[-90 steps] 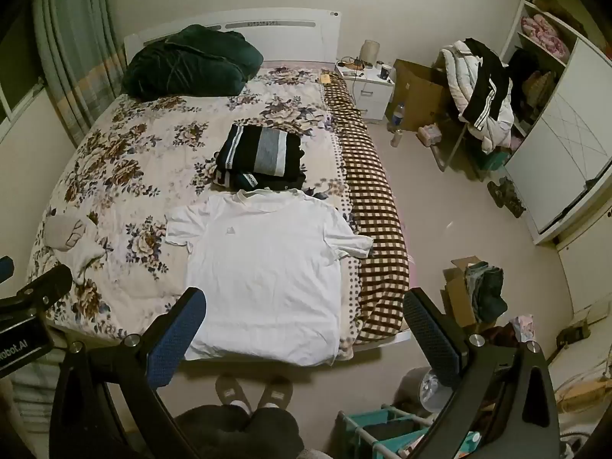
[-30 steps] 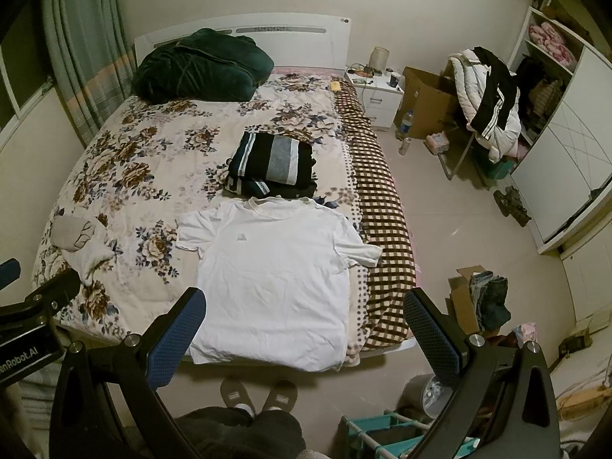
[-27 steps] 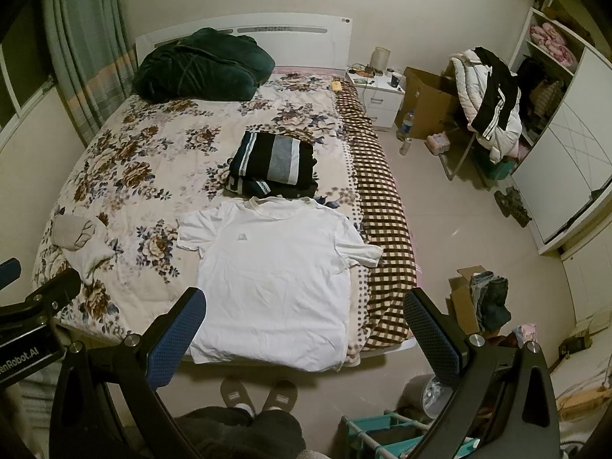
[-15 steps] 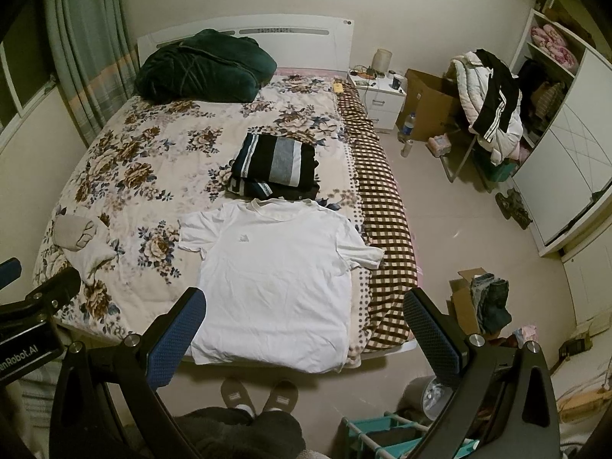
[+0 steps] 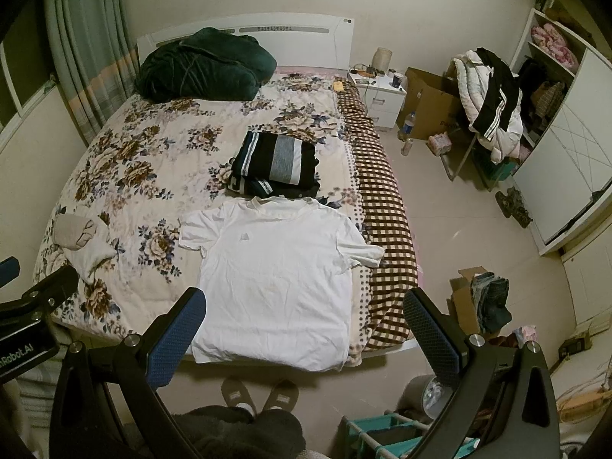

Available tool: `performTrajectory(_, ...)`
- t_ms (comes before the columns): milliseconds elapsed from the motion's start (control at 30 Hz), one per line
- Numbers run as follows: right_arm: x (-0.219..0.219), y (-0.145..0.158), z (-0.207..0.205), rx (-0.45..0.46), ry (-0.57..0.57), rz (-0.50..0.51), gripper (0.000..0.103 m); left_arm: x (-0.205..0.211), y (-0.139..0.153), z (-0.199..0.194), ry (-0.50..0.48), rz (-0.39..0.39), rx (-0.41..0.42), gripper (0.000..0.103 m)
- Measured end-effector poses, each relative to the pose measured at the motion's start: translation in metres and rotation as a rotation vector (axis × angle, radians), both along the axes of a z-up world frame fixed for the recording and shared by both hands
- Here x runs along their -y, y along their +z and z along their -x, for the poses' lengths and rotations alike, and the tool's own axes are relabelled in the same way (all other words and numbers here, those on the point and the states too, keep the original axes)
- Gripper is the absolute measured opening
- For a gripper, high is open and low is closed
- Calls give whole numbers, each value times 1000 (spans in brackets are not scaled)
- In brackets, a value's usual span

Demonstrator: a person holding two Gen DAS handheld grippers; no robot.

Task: Fold small clothes

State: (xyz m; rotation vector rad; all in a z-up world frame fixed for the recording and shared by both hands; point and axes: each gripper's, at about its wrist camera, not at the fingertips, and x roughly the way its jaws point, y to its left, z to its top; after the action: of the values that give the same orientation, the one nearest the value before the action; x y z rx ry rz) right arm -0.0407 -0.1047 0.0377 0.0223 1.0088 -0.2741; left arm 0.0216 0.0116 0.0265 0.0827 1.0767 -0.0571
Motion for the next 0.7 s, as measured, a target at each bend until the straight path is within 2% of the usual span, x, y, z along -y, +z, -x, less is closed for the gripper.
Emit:
performTrajectory(200, -3, -3, -2, 0, -1, -4, 103, 0, 2, -9, -6, 3, -8, 103)
performTrajectory(333, -3, -8, -7, 0, -19, -12, 103, 2, -9, -15, -1, -15, 22, 103)
performTrajectory(400, -2, -16, -20, -5, -46, -20, 103, 5, -26, -35, 12, -41, 42, 103)
performTrajectory(533, 14, -54, -44, -1, -93, -45, 103, 7, -74, -96, 45, -73, 34, 103)
performTrajectory(600, 28, -86, -78, 0, -124, -31, 103, 14, -104, -133, 65, -78, 16, 103)
performTrajectory(633, 29, -89, -81, 0, -125, -29, 103, 14, -117, -147, 74, -86, 2, 103)
performTrajectory(700, 53, -133, -119, -13, -142, -10, 103, 23, -146, -178, 78, -99, -30, 103)
